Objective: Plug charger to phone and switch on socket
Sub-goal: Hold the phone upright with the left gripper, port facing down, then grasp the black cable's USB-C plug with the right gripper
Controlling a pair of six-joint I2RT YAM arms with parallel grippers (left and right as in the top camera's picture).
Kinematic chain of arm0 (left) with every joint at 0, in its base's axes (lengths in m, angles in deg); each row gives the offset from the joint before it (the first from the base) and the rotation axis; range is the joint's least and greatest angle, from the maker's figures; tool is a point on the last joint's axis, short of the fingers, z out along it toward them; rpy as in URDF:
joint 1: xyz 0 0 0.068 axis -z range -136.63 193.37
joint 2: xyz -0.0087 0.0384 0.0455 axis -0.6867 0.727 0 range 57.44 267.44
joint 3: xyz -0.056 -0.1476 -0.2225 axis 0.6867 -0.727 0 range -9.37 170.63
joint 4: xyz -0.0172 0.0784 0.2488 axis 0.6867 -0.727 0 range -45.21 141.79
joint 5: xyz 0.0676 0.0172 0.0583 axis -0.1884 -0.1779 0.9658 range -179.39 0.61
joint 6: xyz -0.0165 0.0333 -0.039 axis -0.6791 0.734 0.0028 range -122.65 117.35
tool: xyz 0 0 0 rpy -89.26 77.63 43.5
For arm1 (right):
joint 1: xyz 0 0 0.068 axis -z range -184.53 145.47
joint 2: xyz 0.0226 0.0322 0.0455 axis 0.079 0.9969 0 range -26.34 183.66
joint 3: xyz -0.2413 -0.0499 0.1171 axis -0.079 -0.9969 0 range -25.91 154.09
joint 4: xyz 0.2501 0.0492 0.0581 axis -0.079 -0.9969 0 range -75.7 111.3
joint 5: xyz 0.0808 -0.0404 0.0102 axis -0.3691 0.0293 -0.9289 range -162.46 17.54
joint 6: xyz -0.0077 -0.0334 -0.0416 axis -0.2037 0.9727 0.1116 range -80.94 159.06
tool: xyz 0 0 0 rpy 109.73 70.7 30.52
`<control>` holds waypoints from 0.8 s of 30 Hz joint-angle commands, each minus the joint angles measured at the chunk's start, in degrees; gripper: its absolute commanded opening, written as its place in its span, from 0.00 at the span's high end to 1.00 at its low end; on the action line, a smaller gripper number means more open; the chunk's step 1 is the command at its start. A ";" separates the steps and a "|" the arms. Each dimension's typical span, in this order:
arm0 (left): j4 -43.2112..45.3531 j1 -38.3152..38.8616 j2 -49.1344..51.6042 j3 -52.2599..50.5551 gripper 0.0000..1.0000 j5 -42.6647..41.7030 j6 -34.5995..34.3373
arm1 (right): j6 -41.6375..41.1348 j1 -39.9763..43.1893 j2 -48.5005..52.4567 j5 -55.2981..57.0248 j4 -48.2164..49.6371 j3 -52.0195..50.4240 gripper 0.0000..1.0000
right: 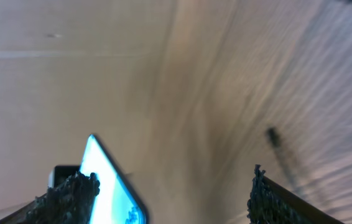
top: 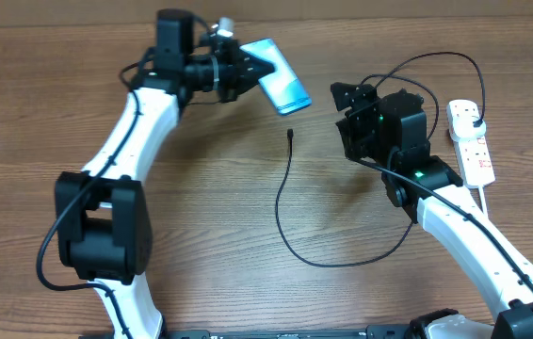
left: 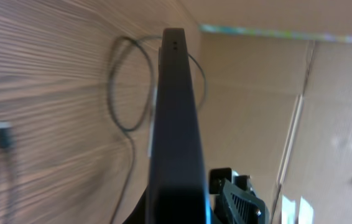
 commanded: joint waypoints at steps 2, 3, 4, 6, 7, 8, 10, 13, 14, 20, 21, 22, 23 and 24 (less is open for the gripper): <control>-5.16 -3.50 -0.46 0.85 0.96 -5.20 12.41 | 13.79 0.50 -0.24 -2.64 -3.43 0.07 0.16; -5.97 -4.13 -0.46 0.83 0.96 -7.26 14.29 | 18.64 0.50 -0.22 -4.26 -4.15 0.07 0.15; -6.47 -4.74 -0.46 0.83 0.96 -10.27 16.17 | 22.51 0.50 -0.09 -5.40 -4.68 0.07 0.16; -6.60 -5.66 -0.46 0.83 0.96 -17.35 19.32 | 25.79 0.52 0.20 -7.67 -5.90 0.07 0.19; -6.60 -6.03 -0.46 0.83 0.96 -20.50 20.48 | 27.08 0.52 0.37 -8.81 -5.95 0.07 0.22; -6.60 -6.49 -0.46 0.83 0.96 -23.80 21.38 | 28.61 0.52 0.85 -10.60 -5.68 0.09 0.26; -6.58 -7.21 -0.46 0.83 0.96 -28.35 21.68 | 29.73 0.52 2.05 -13.68 -5.14 0.22 0.34; -6.60 -8.20 -0.46 0.83 0.96 -31.41 21.75 | 30.91 1.33 6.08 -19.91 -5.14 2.08 0.36; -6.62 -8.48 -0.46 0.83 0.96 -31.47 21.73 | 31.30 1.68 7.67 -21.75 -5.49 3.13 0.36; -6.62 -8.98 -0.46 0.83 0.96 -31.36 20.83 | 37.24 3.37 20.98 -30.49 -15.80 16.35 0.40; -6.62 -8.98 -0.46 0.83 0.96 -31.17 20.83 | 38.27 3.41 22.73 -30.97 -17.90 18.53 0.39; -6.62 -8.98 -0.46 0.83 0.96 -31.15 20.85 | 39.26 3.41 24.50 -31.15 -19.74 20.63 0.40; -6.62 -8.98 -0.46 0.83 0.96 -31.15 20.85 | 40.39 3.41 26.32 -31.26 -21.99 23.10 0.41; -6.62 -8.98 -0.46 0.83 0.96 -31.15 20.83 | 41.57 3.41 28.15 -31.30 -23.74 25.20 0.41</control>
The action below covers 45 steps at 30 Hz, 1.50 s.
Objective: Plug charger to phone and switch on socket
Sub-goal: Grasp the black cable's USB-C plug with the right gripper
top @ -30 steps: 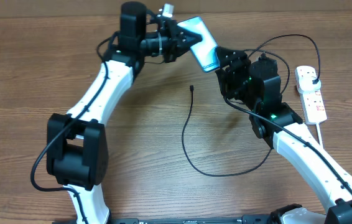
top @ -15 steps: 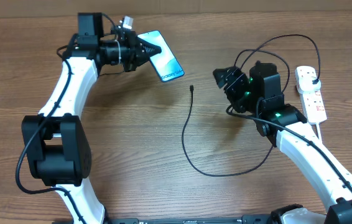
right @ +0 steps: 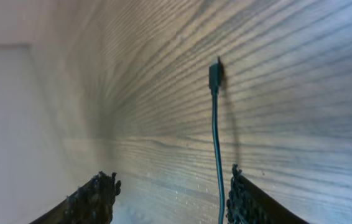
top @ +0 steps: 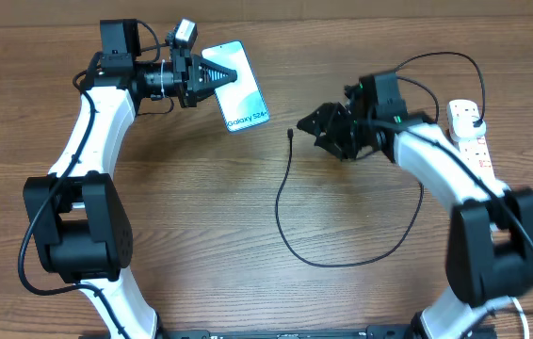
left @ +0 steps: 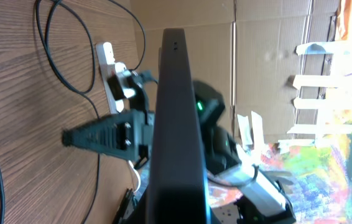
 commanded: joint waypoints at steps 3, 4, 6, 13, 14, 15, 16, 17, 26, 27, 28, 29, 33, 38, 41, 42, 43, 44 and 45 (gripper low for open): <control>0.24 -0.09 -0.46 0.85 0.96 -3.56 1.01 | 7.56 0.22 7.87 -4.00 -5.53 10.47 0.43; 0.24 -0.09 -0.46 0.85 0.96 -3.56 1.01 | 7.56 0.26 9.16 -4.15 -5.90 11.39 0.43; 0.24 -0.09 -0.46 0.85 0.95 -3.54 1.01 | 8.35 0.46 11.50 -5.22 -5.55 12.28 0.43; 0.24 -0.09 -0.46 0.85 0.96 -3.54 1.03 | 13.09 0.55 18.23 -10.38 -2.84 12.55 0.46; 0.24 -0.09 -0.46 0.85 0.96 -3.54 1.03 | 13.09 0.55 18.78 -10.36 -2.60 12.55 0.51; 0.24 -0.09 -0.46 0.85 0.96 -3.54 1.03 | 13.07 0.55 19.32 -10.36 -2.01 12.55 0.55; 0.24 -0.09 -0.46 0.85 0.96 -3.54 1.03 | 13.07 0.55 19.78 -10.29 -1.53 12.55 0.57; 0.24 -0.09 -0.46 0.85 0.96 -3.54 1.03 | 13.03 0.55 20.11 -10.32 -1.01 12.55 0.60; 0.24 -0.09 -0.46 0.85 0.96 -3.54 1.07 | 12.39 0.48 22.49 -10.14 2.21 12.55 0.71; 0.24 -0.04 -0.46 0.85 0.96 -3.54 1.07 | 12.39 0.44 22.51 -10.16 2.27 12.55 0.71; 0.24 -0.04 -0.46 0.85 0.96 -3.52 1.07 | 12.39 0.44 22.60 -10.16 2.27 12.55 0.71; 0.24 -0.02 -0.46 0.85 0.95 -3.43 1.07 | 12.39 0.44 22.71 -10.14 2.19 12.55 0.71; 0.24 0.02 -0.46 0.85 0.96 -3.34 1.07 | 12.39 0.39 23.17 -10.16 2.19 12.28 0.71; 0.24 0.09 -0.46 0.85 0.96 -3.34 1.07 | 12.39 0.39 24.50 -10.16 2.49 12.26 0.75; 0.24 0.09 -0.46 0.85 0.96 -3.34 1.07 | 12.41 0.39 24.85 -10.12 2.69 12.26 0.79; 0.24 0.09 -0.46 0.85 0.96 -3.34 1.05 | 12.41 0.39 24.87 -10.12 2.71 12.26 0.81; 0.24 0.09 -0.46 0.85 0.96 -3.34 1.05 | 12.41 0.39 24.87 -10.16 2.84 12.26 0.83; 0.24 0.09 -0.46 0.85 0.96 -3.34 1.05 | 12.39 0.39 24.87 -10.16 2.91 12.26 0.85; 0.24 0.09 -0.46 0.85 0.96 -3.34 1.05 | 12.39 0.39 24.87 -10.16 3.06 12.26 0.87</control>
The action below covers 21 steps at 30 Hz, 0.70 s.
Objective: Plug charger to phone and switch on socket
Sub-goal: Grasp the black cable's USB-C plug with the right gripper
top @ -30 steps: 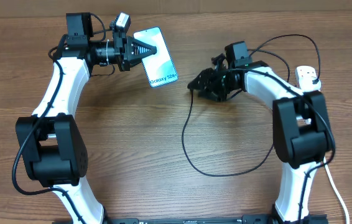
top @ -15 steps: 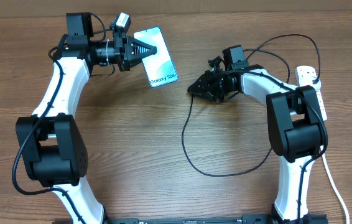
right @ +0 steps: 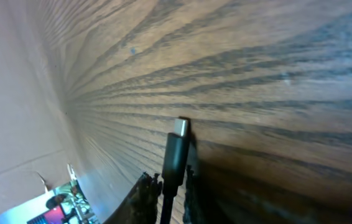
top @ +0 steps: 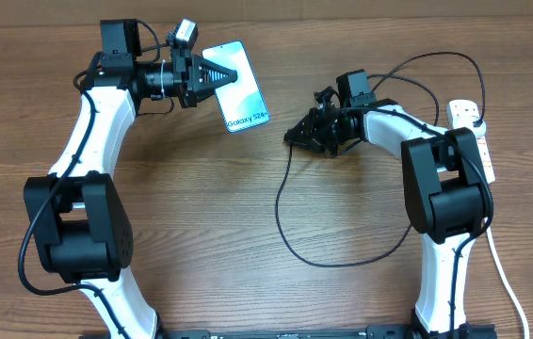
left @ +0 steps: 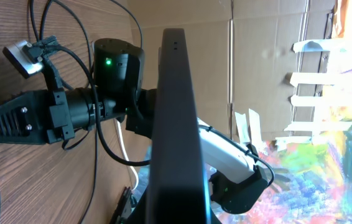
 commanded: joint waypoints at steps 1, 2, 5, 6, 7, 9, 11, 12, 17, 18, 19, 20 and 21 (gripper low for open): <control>0.22 0.09 -0.46 0.85 0.96 -2.60 1.03 | 0.52 0.33 1.68 1.09 0.15 0.81 0.89; 0.22 0.09 -0.46 0.85 0.96 -2.62 1.03 | 0.52 0.33 1.68 1.07 0.13 0.81 0.93; 0.22 0.09 -0.46 0.85 0.96 -2.64 1.03 | 0.50 0.52 1.66 0.55 0.04 0.83 0.96; 0.22 0.09 -0.46 0.85 0.96 -2.64 1.03 | 0.52 0.70 1.62 -0.11 0.07 0.83 0.96; 0.22 0.09 -0.46 0.85 0.96 -2.64 1.03 | 0.50 0.87 1.49 -0.85 0.11 0.83 0.96; 0.22 0.07 -0.46 0.85 0.96 -2.64 1.03 | 0.55 1.27 1.01 -2.45 0.13 0.85 0.96; 0.22 0.07 -0.46 0.85 0.96 -2.67 1.03 | 1.09 1.86 -0.24 -4.74 0.11 0.85 0.96; 0.22 0.07 -0.46 0.85 0.96 -2.69 1.03 | 1.46 2.08 -1.11 -5.90 0.11 0.85 0.96; 0.22 0.07 -0.46 0.85 0.96 -2.80 1.03 | 4.28 2.99 -8.31 -7.74 -1.90 0.85 0.96; 0.22 0.07 -0.46 0.85 0.96 -2.86 1.03 | 4.90 3.08 -10.16 -7.69 -2.58 0.85 0.96; 0.22 0.07 -0.46 0.85 0.96 -2.86 1.03 | 5.97 3.15 -12.07 -7.72 -3.48 0.85 0.96; 0.22 0.07 -0.46 0.85 0.96 -2.86 1.03 | 6.69 3.19 -14.08 -7.69 -4.26 0.85 0.96; 0.22 0.09 -0.46 0.85 0.96 -2.86 1.03 | 7.58 3.23 -16.48 -7.67 -5.25 0.85 0.96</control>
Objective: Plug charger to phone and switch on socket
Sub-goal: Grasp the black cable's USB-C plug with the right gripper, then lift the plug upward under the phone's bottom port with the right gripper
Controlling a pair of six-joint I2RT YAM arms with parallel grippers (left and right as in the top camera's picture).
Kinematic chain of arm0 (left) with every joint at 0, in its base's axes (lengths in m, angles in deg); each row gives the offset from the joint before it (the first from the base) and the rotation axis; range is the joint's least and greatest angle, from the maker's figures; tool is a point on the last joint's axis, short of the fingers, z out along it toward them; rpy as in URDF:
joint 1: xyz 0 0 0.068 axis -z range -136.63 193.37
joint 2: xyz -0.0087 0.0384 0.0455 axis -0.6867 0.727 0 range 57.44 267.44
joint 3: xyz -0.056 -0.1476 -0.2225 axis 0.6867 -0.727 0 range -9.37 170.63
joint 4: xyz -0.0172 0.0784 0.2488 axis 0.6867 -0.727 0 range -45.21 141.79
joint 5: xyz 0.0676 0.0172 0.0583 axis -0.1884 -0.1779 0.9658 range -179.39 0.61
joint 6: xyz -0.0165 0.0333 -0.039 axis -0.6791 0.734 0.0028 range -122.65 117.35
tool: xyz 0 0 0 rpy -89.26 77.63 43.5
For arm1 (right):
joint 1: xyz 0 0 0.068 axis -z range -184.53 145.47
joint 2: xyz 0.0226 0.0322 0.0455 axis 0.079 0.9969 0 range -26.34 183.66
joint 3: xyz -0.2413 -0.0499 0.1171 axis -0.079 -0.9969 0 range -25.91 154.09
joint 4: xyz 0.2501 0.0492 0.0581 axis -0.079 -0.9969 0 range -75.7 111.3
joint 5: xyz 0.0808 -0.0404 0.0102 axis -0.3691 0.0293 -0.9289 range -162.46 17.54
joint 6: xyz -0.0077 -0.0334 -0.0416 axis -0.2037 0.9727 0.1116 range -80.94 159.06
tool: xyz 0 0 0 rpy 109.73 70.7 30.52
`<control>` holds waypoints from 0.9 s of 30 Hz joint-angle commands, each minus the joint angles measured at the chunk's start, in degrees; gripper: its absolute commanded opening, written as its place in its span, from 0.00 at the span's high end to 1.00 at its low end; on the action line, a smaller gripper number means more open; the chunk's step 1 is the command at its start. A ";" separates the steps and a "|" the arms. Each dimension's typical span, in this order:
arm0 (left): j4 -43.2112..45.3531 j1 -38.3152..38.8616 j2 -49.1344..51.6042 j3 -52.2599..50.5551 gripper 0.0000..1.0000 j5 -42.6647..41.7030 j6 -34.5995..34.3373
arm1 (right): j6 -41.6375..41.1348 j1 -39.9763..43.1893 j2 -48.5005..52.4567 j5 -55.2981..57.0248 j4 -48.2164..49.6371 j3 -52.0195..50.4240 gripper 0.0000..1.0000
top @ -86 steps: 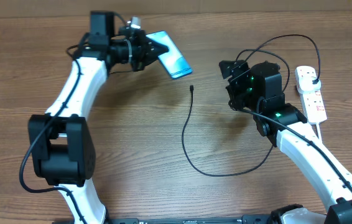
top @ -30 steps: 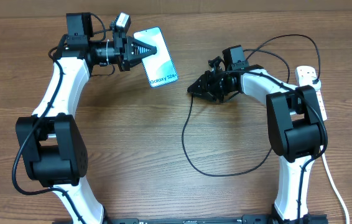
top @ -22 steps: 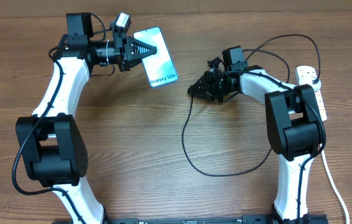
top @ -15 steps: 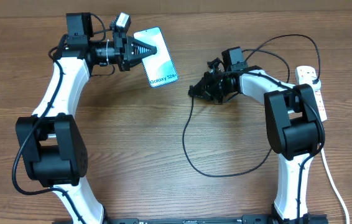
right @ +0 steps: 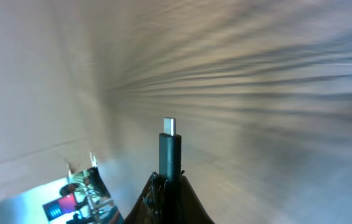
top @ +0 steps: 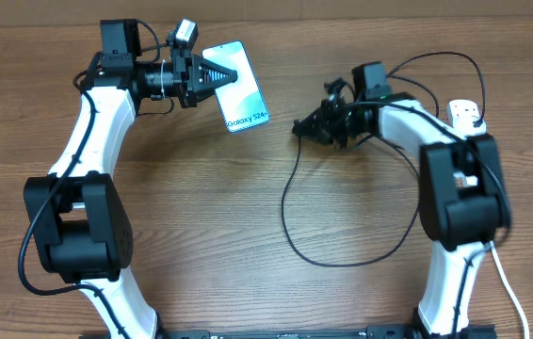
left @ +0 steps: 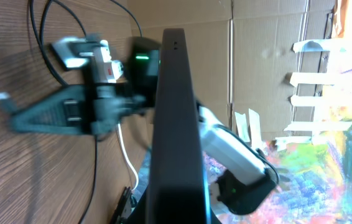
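Observation:
My left gripper (top: pixel 218 75) is shut on the phone (top: pixel 239 87), holding it off the table at the back with its lit screen facing up. In the left wrist view the phone (left: pixel 175 118) shows edge-on as a dark bar. My right gripper (top: pixel 301 127) is shut on the black charger plug (right: pixel 170 148), whose metal tip sticks out past the fingers toward the phone. The plug is raised off the wood. The black cable (top: pixel 288 202) trails from it in a loop over the table.
A white power strip (top: pixel 463 115) lies at the far right, partly behind my right arm, with the charger's adapter plugged into it. Cardboard walls stand behind the table. The cable loop reaches toward the table's front middle.
My right gripper was closing round the plug as it lay on the table. Now it is shut on the plug and holds it raised, slightly further right. The left arm and phone have not moved.
At first my left gripper held the phone near the back middle and my right gripper was open, away from the plug. Then the phone was further left and the open right gripper near the plug. Then its fingers flanked the plug, and now they hold it lifted.

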 commanded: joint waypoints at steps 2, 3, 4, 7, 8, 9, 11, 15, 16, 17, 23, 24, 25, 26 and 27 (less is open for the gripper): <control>0.22 0.07 -0.46 0.85 0.96 -2.84 1.03 | 5.22 0.35 -13.18 -2.05 -2.36 0.87 0.96; 0.22 0.07 -0.46 0.85 0.96 -2.84 1.05 | 5.64 0.42 -15.28 -1.97 -3.56 0.87 0.96; 0.22 0.07 -0.46 0.85 0.96 -2.89 1.05 | 5.99 0.55 -17.31 -1.92 -4.68 0.87 0.96; 0.24 0.07 -0.46 0.85 0.96 -3.52 1.09 | 6.71 1.20 -23.02 0.33 -8.17 0.87 0.96; 0.24 0.07 -0.46 0.85 0.96 -3.76 1.09 | 7.02 1.49 -25.09 1.75 -9.75 0.85 0.96; 0.24 0.07 -0.46 0.85 0.96 -4.09 1.09 | 7.93 1.70 -27.08 2.49 -11.32 0.85 0.96; 0.24 0.07 -0.46 0.85 0.96 -4.35 1.11 | 9.53 1.88 -29.92 2.84 -13.73 0.85 0.96; 0.24 0.13 -0.46 0.85 0.96 -4.33 1.51 | 10.12 1.88 -35.26 4.50 -19.71 0.74 0.96; 0.24 0.17 -0.46 0.85 0.96 -4.33 1.51 | 10.08 1.86 -36.50 4.55 -20.57 0.37 0.96; 0.24 0.20 -0.46 0.85 0.96 -4.35 1.51 | 10.03 1.84 -37.83 4.55 -20.79 -0.42 0.96; 0.24 1.16 -0.46 0.85 0.96 -4.35 1.51 | 5.88 0.07 -46.66 4.81 -15.74 -10.62 0.96; 0.24 1.33 -0.46 0.85 0.96 -4.48 1.49 | 4.20 -0.52 -47.87 4.79 -13.79 -12.87 0.96; 0.26 1.60 -0.46 0.85 0.96 -4.72 1.49 | 2.29 -1.27 -49.00 4.79 -11.54 -15.17 0.96; 0.24 1.81 -0.46 0.85 0.96 -4.79 1.44 | 0.79 -2.16 -49.94 4.79 -9.01 -17.42 0.96; 0.24 2.03 -0.46 0.85 0.96 -4.81 1.42 | -0.42 -3.19 -50.64 4.79 -6.62 -19.39 0.96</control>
